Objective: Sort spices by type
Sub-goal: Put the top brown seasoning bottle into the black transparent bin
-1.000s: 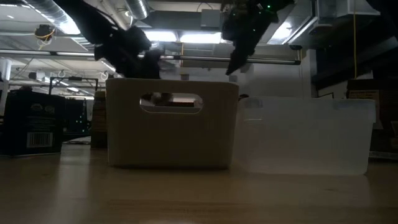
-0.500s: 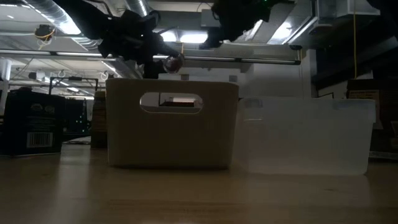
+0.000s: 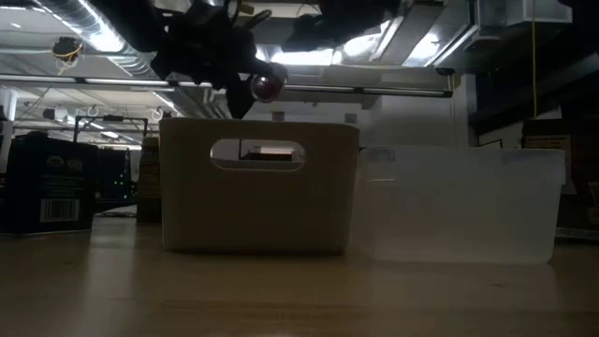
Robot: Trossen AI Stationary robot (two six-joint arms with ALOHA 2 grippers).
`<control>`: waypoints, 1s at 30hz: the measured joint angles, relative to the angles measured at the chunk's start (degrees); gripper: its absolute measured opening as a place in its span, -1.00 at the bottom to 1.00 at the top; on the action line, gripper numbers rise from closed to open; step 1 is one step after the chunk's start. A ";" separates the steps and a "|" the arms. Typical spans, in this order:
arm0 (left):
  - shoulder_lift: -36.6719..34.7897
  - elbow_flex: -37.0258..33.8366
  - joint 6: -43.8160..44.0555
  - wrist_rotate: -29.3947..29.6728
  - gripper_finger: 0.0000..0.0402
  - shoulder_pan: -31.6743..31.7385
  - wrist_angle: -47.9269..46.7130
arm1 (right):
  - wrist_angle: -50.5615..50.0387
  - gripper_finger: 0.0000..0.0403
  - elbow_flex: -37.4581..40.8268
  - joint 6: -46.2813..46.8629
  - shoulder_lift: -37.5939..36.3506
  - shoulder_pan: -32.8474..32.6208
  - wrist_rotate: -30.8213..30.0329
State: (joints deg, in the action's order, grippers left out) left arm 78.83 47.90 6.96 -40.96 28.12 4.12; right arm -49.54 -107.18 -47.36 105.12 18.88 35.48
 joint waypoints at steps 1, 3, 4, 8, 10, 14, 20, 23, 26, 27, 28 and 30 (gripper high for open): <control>0.00 0.00 -0.52 0.49 -0.11 -0.68 0.02 | 0.00 0.78 0.00 0.39 0.00 -0.58 -0.01; 0.00 0.00 -1.48 1.54 -0.11 -1.89 0.05 | -0.02 0.78 0.00 0.78 0.00 -1.77 -0.07; 0.00 0.00 -1.68 1.62 -0.12 -2.39 0.03 | -0.04 0.78 0.00 0.89 0.00 -2.36 -0.09; 0.00 0.00 -2.97 2.63 -0.11 -4.56 0.14 | -0.04 0.78 0.00 1.08 0.00 -4.82 -0.14; 0.00 0.00 -3.51 3.47 -0.11 -5.62 0.27 | -0.04 0.78 0.00 1.12 0.00 -6.13 -0.84; 0.00 0.00 -4.14 3.71 -0.11 -7.65 2.70 | -0.03 0.78 0.00 1.33 0.00 -8.98 -7.38; 0.00 0.00 -3.89 4.12 -0.11 -10.34 5.66 | -0.04 0.78 0.00 4.75 0.00 -12.08 -13.48; 0.00 0.00 -4.20 4.19 -0.11 -11.55 5.78 | -0.07 0.78 0.00 5.29 0.00 -12.72 -13.50; 0.00 0.00 -4.18 5.31 -0.11 -12.73 6.14 | -0.07 0.78 0.00 6.70 0.00 -12.91 -13.71; 0.00 0.00 -4.26 6.23 -0.11 -13.10 6.11 | -0.09 0.78 0.00 6.97 0.00 -12.92 -13.92; 0.00 0.00 -4.42 6.93 -0.11 -13.40 6.05 | -0.11 0.78 0.00 7.17 0.00 -12.92 -13.90; 0.00 0.00 -4.66 7.59 -0.10 -13.86 6.06 | -0.13 0.78 0.00 7.31 0.00 -12.92 -13.92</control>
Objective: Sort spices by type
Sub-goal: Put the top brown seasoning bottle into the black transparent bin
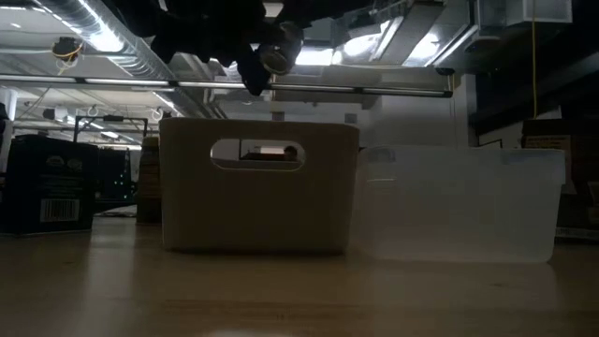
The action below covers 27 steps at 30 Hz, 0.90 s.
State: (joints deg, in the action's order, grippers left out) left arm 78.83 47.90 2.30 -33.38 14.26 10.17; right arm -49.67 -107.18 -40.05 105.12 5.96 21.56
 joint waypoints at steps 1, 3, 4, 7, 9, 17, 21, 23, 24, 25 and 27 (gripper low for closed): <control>0.00 0.00 -0.04 0.26 -0.10 -0.06 0.02 | -0.09 0.78 0.00 0.00 0.00 0.00 0.01; 0.00 0.00 0.05 0.82 -0.09 -0.10 0.07 | -0.51 0.78 0.00 -0.01 0.00 0.00 0.01; 0.00 0.00 0.37 0.98 -0.09 -0.10 0.18 | -0.78 0.78 0.00 -0.02 0.00 0.00 0.02; 0.02 0.00 1.60 1.06 -0.09 -0.10 1.75 | -1.51 0.78 0.00 -0.02 0.00 0.00 0.17; 0.02 0.00 1.87 1.06 -0.09 -0.10 2.54 | -1.56 0.78 0.00 -0.02 0.00 0.00 0.45; 0.02 0.00 2.21 1.04 -0.09 -0.10 2.87 | -1.53 0.78 0.00 -0.04 0.00 0.00 0.48; 0.02 0.00 2.43 1.04 -0.09 -0.07 2.99 | -1.53 0.78 0.00 -0.04 0.00 0.00 0.48; 0.02 0.00 2.43 1.04 -0.09 -0.06 2.97 | -1.53 0.78 0.00 -0.04 0.00 0.00 0.48; 0.02 0.00 2.47 1.04 -0.09 -0.06 2.97 | -1.53 0.78 0.00 -0.04 0.00 0.00 0.48; 0.02 0.00 2.56 1.04 -0.08 -0.06 2.97 | -1.52 0.78 0.00 -0.04 0.00 0.00 0.49; 0.02 0.00 2.77 1.04 -0.08 -0.06 2.99 | -1.51 0.78 0.00 -0.04 0.00 0.00 0.56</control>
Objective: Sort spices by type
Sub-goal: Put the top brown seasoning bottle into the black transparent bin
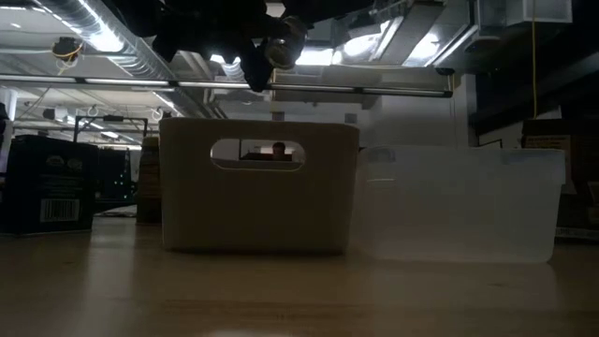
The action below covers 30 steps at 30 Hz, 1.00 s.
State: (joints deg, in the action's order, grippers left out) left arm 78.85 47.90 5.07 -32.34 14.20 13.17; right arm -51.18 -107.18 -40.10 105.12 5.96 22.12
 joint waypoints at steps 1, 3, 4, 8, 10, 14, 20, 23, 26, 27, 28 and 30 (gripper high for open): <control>0.00 0.00 0.13 0.00 -0.08 0.00 -0.01 | 0.00 0.78 0.00 0.00 0.00 0.00 0.45; 0.00 0.00 0.47 -0.02 -0.08 0.12 0.00 | 0.00 0.78 0.00 -0.01 0.00 0.00 2.38; 0.00 0.00 0.56 -0.02 -0.08 0.13 0.01 | 0.00 0.78 0.00 -0.02 0.00 0.00 3.06; 0.00 -0.02 0.70 -0.03 -0.08 0.13 -0.18 | 0.43 0.78 0.00 -0.18 0.67 -0.83 2.30; 0.02 -0.07 0.73 -0.09 -0.08 0.11 -0.26 | 0.60 0.78 -0.04 -0.43 1.48 -1.53 1.88; 0.02 -0.07 1.00 -0.15 -0.08 0.11 -0.03 | 0.33 0.78 0.00 -0.81 3.10 -2.38 -1.61; 0.02 -0.09 1.21 -0.44 -0.08 0.13 -0.55 | 0.43 0.72 0.02 -0.87 3.58 -2.73 -4.31; 0.02 -0.09 1.21 -0.50 -0.08 0.13 -0.57 | 0.77 0.57 0.02 -0.87 3.61 -2.71 -4.58; 0.02 -0.09 1.39 -0.48 -0.08 0.11 -0.50 | 0.92 0.37 0.00 -0.89 3.61 -2.71 -5.34; 0.02 -0.09 1.39 -0.48 -0.08 0.13 -0.50 | 0.96 0.30 -0.02 -0.87 3.61 -2.71 -6.04; 0.02 -0.09 1.54 -0.46 -0.08 0.13 -0.50 | 1.04 0.22 -0.04 -0.88 3.61 -2.71 -6.52; 0.02 -0.07 1.84 -0.46 -0.08 0.11 -0.51 | 1.19 0.08 -0.07 -0.82 3.61 -2.71 -7.16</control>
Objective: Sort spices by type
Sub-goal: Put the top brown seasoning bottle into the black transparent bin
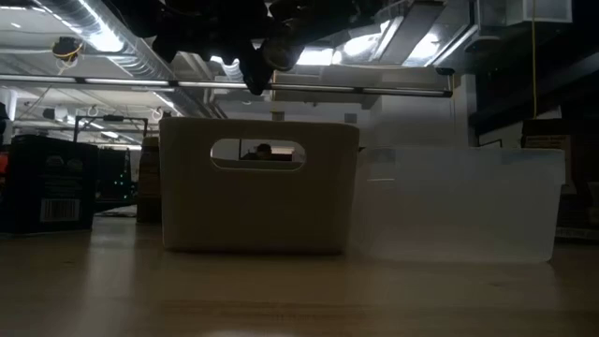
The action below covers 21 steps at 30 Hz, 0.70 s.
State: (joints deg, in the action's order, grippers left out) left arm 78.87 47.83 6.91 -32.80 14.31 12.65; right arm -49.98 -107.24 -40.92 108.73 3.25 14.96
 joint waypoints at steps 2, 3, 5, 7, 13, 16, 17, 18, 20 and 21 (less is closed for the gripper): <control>0.02 0.00 0.19 0.02 -0.08 0.00 -0.02 | -0.01 -0.02 0.00 0.11 0.00 0.00 -0.41; 0.02 0.00 0.21 0.02 -0.08 0.00 -0.03 | -0.04 -0.03 0.00 0.12 0.00 0.00 -0.41; 0.02 0.00 0.23 0.02 -0.08 0.02 -0.05 | -0.08 -0.03 0.00 0.10 0.00 0.00 -0.41; 0.02 0.00 0.25 0.02 -0.08 0.00 -0.05 | -0.12 -0.03 0.00 0.11 0.00 0.00 -0.41; 0.02 0.02 0.34 0.29 -0.08 0.00 -0.03 | -0.29 0.00 0.00 0.07 0.00 0.04 -0.57; 0.02 0.02 0.98 0.62 -0.08 0.02 -0.03 | -0.43 -0.02 0.00 0.08 0.00 0.04 -1.72; 0.02 0.02 1.64 0.69 -0.06 0.06 -0.03 | -0.45 -0.03 0.00 0.14 0.00 0.04 -1.93; 0.02 0.02 2.20 0.77 -0.04 0.13 -0.03 | -0.45 -0.03 0.00 0.19 0.00 0.13 -1.97; 0.02 0.02 3.68 0.87 0.02 0.36 -0.06 | -1.26 -0.03 0.00 0.52 0.00 0.15 -1.98; -0.02 0.05 4.54 0.85 0.06 0.56 -0.10 | -2.60 -0.03 0.09 0.68 0.00 0.15 -2.16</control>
State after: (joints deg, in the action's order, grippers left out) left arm 78.85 47.88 11.45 -31.95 14.86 12.55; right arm -52.58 -107.15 -40.24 108.73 3.40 12.80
